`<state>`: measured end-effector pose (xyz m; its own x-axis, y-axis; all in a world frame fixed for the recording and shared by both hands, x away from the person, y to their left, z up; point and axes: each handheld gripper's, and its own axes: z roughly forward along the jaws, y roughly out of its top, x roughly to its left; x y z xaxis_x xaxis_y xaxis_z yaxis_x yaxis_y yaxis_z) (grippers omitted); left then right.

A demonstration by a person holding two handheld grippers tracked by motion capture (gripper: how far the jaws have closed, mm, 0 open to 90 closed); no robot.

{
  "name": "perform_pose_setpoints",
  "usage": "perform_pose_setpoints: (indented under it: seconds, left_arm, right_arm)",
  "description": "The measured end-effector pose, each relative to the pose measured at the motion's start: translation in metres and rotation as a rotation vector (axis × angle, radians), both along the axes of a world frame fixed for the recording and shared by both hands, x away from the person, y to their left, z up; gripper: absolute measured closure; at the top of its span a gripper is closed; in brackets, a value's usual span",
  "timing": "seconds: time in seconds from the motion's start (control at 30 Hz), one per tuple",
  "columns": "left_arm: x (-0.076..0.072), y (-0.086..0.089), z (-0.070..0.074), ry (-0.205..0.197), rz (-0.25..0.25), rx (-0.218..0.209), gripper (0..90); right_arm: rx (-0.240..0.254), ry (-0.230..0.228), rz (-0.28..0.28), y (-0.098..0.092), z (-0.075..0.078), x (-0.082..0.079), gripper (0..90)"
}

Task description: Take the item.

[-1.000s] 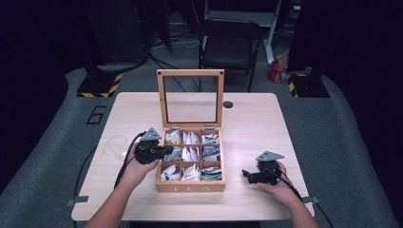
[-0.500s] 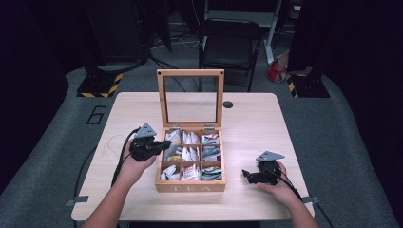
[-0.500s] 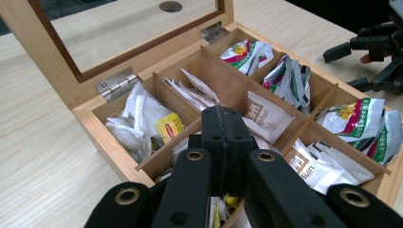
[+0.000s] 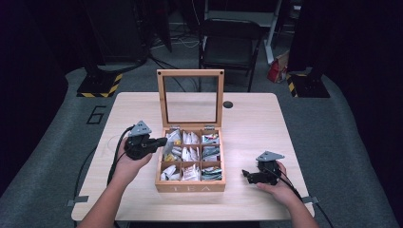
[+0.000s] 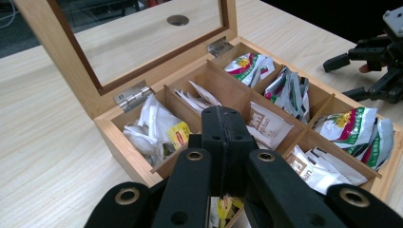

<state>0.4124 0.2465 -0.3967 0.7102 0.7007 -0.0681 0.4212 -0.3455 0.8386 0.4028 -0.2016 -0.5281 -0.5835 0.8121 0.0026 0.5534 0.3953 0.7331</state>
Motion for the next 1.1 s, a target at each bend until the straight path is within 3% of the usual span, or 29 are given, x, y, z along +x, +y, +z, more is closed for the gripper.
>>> perform_pose_setpoints:
  seconds: [0.53, 1.1]
  left_arm:
    - [-0.004, 0.021, 0.025, -0.047, 0.050, -0.010, 89.8]
    - [-0.005, 0.053, 0.046, -0.067, 0.123, -0.024, 89.9]
  right_arm:
    - [0.000, 0.001, 0.000, 0.000, 0.000, 0.000, 12.5]
    - [0.007, -0.004, -0.006, 0.001, 0.000, -0.001, 12.6]
